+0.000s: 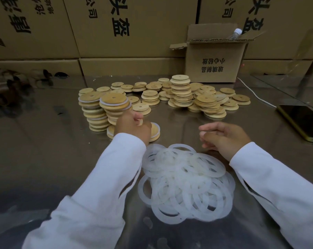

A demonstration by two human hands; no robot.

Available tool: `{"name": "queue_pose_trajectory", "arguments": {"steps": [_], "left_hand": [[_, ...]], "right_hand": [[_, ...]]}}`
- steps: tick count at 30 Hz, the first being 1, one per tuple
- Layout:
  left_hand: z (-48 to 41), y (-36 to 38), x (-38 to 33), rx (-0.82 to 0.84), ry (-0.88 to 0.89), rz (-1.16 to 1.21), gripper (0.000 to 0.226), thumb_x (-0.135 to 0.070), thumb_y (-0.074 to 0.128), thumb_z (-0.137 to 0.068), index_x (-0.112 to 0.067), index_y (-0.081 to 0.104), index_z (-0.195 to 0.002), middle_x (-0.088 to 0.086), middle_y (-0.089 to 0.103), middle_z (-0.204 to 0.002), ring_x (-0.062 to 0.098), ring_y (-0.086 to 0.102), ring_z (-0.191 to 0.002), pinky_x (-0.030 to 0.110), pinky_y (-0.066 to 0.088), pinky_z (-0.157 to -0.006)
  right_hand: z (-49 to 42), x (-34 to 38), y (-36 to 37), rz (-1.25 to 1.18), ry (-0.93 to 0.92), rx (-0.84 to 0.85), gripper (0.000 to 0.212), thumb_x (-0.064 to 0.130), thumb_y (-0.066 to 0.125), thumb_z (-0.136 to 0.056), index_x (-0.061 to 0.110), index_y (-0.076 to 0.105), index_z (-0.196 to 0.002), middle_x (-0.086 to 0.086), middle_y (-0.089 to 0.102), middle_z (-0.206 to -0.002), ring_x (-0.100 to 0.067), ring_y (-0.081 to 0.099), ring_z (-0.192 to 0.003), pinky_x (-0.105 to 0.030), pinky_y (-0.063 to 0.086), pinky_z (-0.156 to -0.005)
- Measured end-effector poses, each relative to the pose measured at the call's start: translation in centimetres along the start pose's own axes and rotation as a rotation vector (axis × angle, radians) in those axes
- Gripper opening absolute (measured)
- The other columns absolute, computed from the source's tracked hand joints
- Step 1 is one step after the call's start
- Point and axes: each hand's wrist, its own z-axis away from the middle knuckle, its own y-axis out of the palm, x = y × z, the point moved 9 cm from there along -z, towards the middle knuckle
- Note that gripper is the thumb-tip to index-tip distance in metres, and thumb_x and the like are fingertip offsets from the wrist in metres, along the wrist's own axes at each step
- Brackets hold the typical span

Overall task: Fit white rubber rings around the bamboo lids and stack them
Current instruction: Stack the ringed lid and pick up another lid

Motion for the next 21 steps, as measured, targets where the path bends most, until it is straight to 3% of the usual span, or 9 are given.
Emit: {"name": "queue_pose_trajectory", "arguments": {"steps": [4, 9, 14, 17, 21], "left_hand": [[-0.4, 1.3, 0.9, 0.004, 0.136, -0.483, 0.033, -0.029, 0.057, -0.087, -0.011, 0.051, -0.113, 0.012, 0.052, -0.12, 0.032, 0.052, -0.108, 0.037, 0.045, -0.085], [-0.9, 1.6, 1.6, 0.0, 0.14, -0.717, 0.047, -0.042, 0.055, -0.086, -0.005, 0.049, -0.114, 0.014, 0.053, -0.116, 0.033, 0.051, -0.107, 0.041, 0.044, -0.079], [-1.4, 1.9, 1.7, 0.061, 0.088, -0.623, 0.032, -0.037, 0.059, -0.086, -0.005, 0.057, -0.091, 0.012, 0.061, -0.09, 0.029, 0.054, -0.081, 0.032, 0.04, -0.063], [-1.3, 2.3, 1.9, 0.131, 0.053, -0.459, 0.018, -0.028, 0.064, -0.084, -0.01, 0.063, -0.087, 0.005, 0.055, -0.074, 0.025, 0.05, -0.075, 0.028, 0.037, -0.065], [-0.7, 3.2, 2.1, 0.236, -0.02, -0.181, 0.032, -0.014, 0.069, -0.08, -0.012, 0.061, -0.112, 0.009, 0.06, -0.105, 0.026, 0.057, -0.102, 0.028, 0.043, -0.088]], "right_hand": [[0.0, 0.0, 0.0, 0.011, -0.003, 0.004, 0.016, 0.006, 0.062, -0.084, 0.021, 0.064, -0.081, -0.005, 0.066, -0.076, -0.017, 0.062, -0.064, -0.038, 0.052, -0.085], [0.0, 0.0, 0.1, 0.013, -0.004, 0.013, 0.016, 0.006, 0.062, -0.084, 0.021, 0.064, -0.081, -0.005, 0.066, -0.077, -0.017, 0.062, -0.065, -0.038, 0.051, -0.087], [-0.1, -0.2, 0.2, 0.012, 0.006, 0.02, 0.016, 0.006, 0.062, -0.084, 0.021, 0.064, -0.081, -0.006, 0.065, -0.079, -0.017, 0.061, -0.065, -0.037, 0.051, -0.085], [-0.2, -0.2, 0.3, 0.022, 0.0, 0.021, 0.016, 0.006, 0.062, -0.084, 0.022, 0.063, -0.08, -0.005, 0.065, -0.077, -0.017, 0.061, -0.065, -0.035, 0.051, -0.083], [-0.5, -0.5, 0.3, 0.025, -0.009, 0.024, 0.015, 0.007, 0.063, -0.084, 0.022, 0.065, -0.081, -0.003, 0.066, -0.076, -0.019, 0.063, -0.069, -0.036, 0.05, -0.084]]}}
